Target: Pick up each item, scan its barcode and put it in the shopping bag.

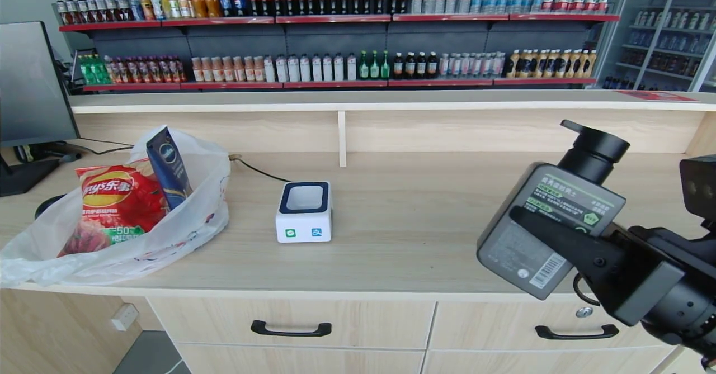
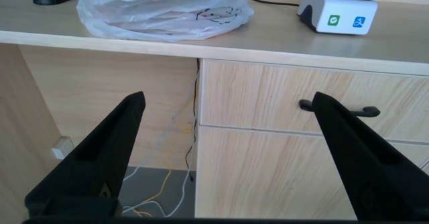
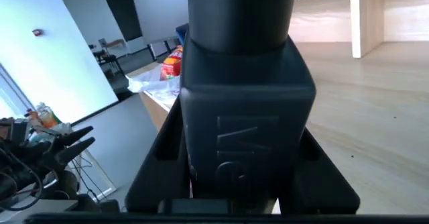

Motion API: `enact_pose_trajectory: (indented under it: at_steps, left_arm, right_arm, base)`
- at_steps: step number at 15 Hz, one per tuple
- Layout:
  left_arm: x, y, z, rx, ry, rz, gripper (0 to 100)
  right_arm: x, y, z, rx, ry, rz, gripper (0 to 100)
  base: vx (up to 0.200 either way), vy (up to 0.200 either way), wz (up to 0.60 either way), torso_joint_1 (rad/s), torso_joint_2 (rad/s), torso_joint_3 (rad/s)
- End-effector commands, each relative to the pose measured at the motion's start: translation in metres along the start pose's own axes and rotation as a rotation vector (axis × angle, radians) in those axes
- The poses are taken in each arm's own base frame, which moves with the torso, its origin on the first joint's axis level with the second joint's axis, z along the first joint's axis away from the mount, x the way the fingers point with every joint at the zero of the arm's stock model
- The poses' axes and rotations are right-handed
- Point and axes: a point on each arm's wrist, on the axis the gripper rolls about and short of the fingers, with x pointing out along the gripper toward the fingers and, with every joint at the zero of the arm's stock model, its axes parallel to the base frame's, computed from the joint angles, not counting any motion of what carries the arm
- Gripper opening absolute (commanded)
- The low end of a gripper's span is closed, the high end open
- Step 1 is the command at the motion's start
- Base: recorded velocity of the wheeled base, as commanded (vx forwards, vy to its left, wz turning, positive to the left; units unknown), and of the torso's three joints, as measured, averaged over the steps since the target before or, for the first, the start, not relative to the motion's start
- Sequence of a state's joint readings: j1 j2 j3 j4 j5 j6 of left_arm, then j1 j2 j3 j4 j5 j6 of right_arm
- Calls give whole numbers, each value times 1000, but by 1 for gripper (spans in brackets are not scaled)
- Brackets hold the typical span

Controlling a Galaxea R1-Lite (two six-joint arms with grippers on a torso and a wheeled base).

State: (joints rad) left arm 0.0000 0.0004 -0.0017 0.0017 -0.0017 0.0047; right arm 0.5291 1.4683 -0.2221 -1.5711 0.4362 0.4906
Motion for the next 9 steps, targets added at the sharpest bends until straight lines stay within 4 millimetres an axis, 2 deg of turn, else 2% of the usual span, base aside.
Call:
enact_pose_trajectory:
  at_steps: [1,4,9]
  left_arm:
    - [0,0,0,0,0,0,100]
    - [0,0,0,1,0,0,100]
    - [0,0,0,0,1,0,100]
  right_arm:
    - [21,6,7,37,-27,79,0]
    - [33,10,7,70,-28,121,0]
    - [36,16,8,120,8,208,0]
  base:
    - [0,0,0,0,0,0]
    - [0,0,0,0,0,0]
    - [0,0,0,0,0,0]
